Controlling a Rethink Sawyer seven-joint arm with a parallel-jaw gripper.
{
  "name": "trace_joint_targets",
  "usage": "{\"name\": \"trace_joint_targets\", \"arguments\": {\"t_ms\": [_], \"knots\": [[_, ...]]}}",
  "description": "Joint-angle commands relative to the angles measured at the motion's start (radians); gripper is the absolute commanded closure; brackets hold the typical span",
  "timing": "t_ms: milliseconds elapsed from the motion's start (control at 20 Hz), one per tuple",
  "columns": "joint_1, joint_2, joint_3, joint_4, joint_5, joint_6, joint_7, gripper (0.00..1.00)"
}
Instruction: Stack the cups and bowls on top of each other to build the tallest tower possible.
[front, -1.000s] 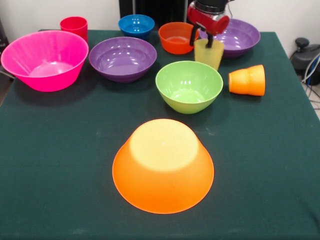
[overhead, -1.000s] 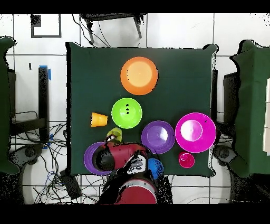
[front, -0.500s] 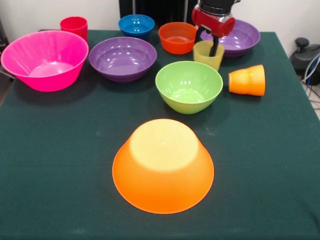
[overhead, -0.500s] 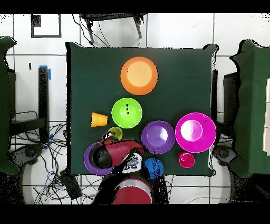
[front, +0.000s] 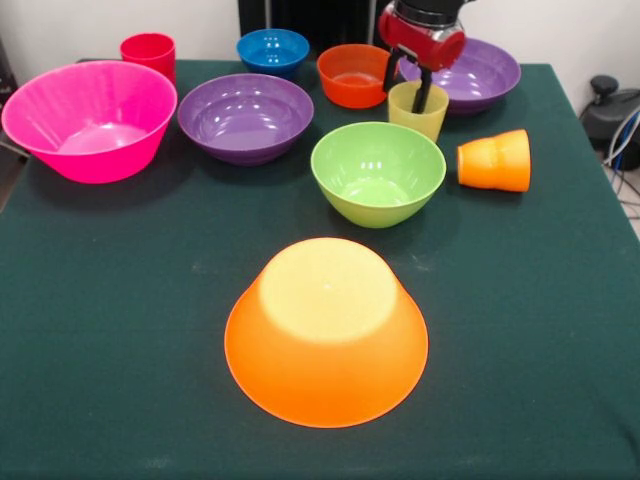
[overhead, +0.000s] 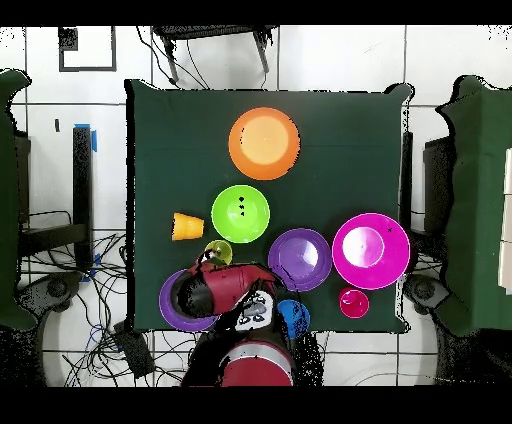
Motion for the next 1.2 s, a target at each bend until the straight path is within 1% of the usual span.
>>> {"name": "trace_joint_targets", "arguments": {"t_ms": [50, 150, 300, 450, 550, 800, 1000, 1200], "knots": [[-0.030, -0.023, 0.089, -0.018, -0.057, 0.103, -0.093, 0.00], [-0.045, -0.042, 0.106, 0.005, -0.063, 0.110, -0.099, 0.00], [-0.044, -0.073, 0.116, 0.041, -0.066, 0.116, -0.091, 0.00], [-0.047, -0.099, 0.132, 0.085, -0.071, 0.100, -0.080, 0.00], [-0.057, -0.105, 0.149, 0.115, -0.079, 0.074, -0.074, 0.00], [-0.082, -0.107, 0.176, 0.147, -0.102, 0.035, -0.070, 0.00], [-0.075, -0.112, 0.172, 0.174, -0.115, 0.020, -0.053, 0.00], [-0.038, -0.095, 0.138, 0.212, -0.139, -0.039, -0.020, 0.00]]}}
